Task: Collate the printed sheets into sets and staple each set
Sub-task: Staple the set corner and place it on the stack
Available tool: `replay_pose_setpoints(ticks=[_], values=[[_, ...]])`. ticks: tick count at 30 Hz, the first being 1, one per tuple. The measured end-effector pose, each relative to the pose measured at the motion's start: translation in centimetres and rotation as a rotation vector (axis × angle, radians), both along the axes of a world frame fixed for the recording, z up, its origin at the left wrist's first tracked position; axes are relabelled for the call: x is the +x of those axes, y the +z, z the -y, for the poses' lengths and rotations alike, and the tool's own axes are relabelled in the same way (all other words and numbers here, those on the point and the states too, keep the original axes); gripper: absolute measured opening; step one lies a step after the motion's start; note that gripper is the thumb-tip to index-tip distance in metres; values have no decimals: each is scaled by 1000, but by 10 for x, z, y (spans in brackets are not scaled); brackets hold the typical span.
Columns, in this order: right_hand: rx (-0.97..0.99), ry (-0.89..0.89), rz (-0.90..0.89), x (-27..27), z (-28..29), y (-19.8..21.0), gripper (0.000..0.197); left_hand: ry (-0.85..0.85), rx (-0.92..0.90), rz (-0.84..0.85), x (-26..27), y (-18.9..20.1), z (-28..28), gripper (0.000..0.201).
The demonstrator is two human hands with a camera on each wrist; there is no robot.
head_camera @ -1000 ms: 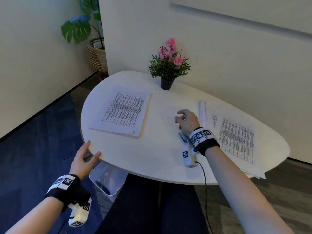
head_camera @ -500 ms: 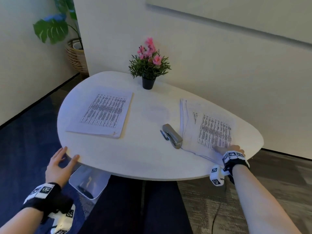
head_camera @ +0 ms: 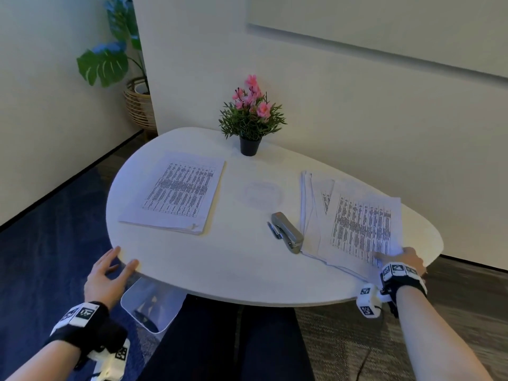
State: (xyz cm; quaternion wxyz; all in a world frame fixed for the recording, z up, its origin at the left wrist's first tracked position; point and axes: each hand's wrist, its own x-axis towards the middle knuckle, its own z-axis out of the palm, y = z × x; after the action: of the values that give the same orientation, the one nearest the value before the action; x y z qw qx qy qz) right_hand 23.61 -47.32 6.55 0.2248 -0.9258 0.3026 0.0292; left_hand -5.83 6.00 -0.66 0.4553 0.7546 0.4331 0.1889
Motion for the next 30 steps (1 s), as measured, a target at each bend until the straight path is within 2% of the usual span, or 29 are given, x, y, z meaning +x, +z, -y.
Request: replay_pose_setpoints(ticks=[3,7,12,15,18,20,22,24,27,28,30], values=[[-34,134,186,-3,1,-2,48,-6,-6,-2,-1,0,0,58],[-18,181,408,-8,0,-3,15,-8,8,-6,0,-1,0,58],[100,224,614,-28,-13,11,28,6,37,14,1,-2,0,54],[206,194,697,-34,-18,21,29,5,82,-16,1,1,1,54],[393,113,824,-34,-23,31,27,15,213,-96,6,11,5,60],[550,103,894,-36,-32,43,19,9,266,-94,16,28,16,65],[688,165,918,-42,-45,53,16,-90,265,-24,32,50,31,73],[808,275,890,-53,-63,65,20,-239,197,78,53,76,49,90],[1019,452,756,-79,-101,77,24,-378,28,204,81,124,80,120],[1064,507,685,-86,-114,76,25,-410,-28,262,88,138,90,118],[1079,610,556,-99,-138,73,21,-449,-123,402,99,163,105,92]])
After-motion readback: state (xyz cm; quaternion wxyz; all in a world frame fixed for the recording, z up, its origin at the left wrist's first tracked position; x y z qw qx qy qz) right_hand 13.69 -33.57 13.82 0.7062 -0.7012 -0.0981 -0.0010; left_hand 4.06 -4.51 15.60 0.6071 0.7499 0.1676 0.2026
